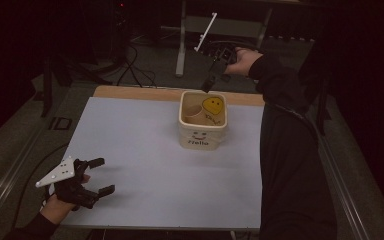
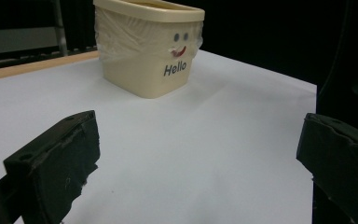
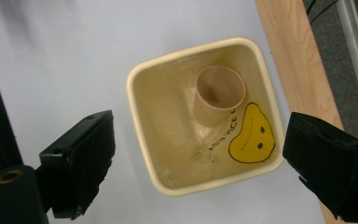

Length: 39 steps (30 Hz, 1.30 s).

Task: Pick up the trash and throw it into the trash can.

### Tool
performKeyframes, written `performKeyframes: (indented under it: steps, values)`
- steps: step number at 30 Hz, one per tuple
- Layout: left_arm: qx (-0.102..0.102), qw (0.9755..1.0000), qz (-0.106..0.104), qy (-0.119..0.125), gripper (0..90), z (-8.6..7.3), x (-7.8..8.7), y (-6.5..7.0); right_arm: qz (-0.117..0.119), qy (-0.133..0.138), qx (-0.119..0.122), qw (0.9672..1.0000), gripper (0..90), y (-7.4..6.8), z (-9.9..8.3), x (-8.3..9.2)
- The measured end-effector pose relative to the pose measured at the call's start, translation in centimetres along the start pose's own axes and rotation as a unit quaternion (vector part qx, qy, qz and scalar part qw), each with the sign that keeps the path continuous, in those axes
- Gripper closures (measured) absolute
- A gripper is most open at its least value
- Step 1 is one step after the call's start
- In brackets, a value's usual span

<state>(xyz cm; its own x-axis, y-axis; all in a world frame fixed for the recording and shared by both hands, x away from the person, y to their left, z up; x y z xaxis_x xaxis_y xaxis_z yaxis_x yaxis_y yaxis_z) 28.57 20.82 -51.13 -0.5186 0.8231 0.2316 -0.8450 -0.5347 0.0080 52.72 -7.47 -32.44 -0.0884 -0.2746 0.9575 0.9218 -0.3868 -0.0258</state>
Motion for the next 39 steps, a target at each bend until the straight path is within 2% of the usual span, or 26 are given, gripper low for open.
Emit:
performKeyframes:
  steps: [4, 13, 17, 26, 29, 31, 33, 39]
  values:
    - [0.0, 1.0, -0.001, -0.001, 0.4, 0.0, 0.0, 0.0, 0.0, -0.006, 0.005, 1.0, 9.3, -0.3, -0.2, -0.1]
    - [-0.001, 1.0, 0.0, -0.002, 0.4, 0.0, -0.1, 0.0, 0.004, -0.003, -0.002, 1.0, 9.3, -0.9, -0.5, -0.3]
    - [-0.002, 1.0, -0.002, -0.003, 0.4, -0.1, -0.2, 0.1, 0.007, 0.004, -0.007, 0.9999, 9.3, -1.2, -0.6, -0.3]
    - [-0.004, 1.0, -0.005, -0.003, 0.4, 0.0, -0.3, 0.1, -0.002, 0.027, -0.012, 0.9995, 9.3, -1.8, -1.2, -0.3]
    - [-0.006, 1.0, -0.005, -0.003, 0.4, 0.1, -0.3, 0.2, -0.003, 0.032, -0.011, 0.9994, 9.3, -2.2, -1.7, -0.4]
    - [-0.006, 1.0, -0.005, -0.003, 0.4, 0.1, -0.3, 0.2, 0.009, 0.035, -0.013, 0.9993, 9.5, -2.6, -2.0, -0.6]
    - [-0.007, 1.0, -0.005, -0.003, 0.4, 0.1, -0.3, 0.2, 0.01, 0.04, -0.014, 0.999, 9.5, -2.8, -2.4, -0.7]
    - [-0.007, 1.0, -0.005, -0.004, 0.4, 0.1, -0.3, 0.2, 0.001, 0.05, -0.017, 0.9986, 9.5, -3.3, -3.6, -1.3]
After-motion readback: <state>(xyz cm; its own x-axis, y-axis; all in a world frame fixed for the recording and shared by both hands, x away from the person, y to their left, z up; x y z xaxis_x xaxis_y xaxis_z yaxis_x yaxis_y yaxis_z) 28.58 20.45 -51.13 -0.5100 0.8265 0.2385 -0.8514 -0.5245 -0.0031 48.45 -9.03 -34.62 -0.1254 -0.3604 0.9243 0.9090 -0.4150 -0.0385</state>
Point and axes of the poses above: each handheld gripper's, and its own axes: x roughly backward along the jaws, z roughly out of its top, y roughly to its right, the point moved 9 cm from there along -x, roughly forward along the jaws, and after that the axes turned 7 degrees about -x, right-handed, at the moved point
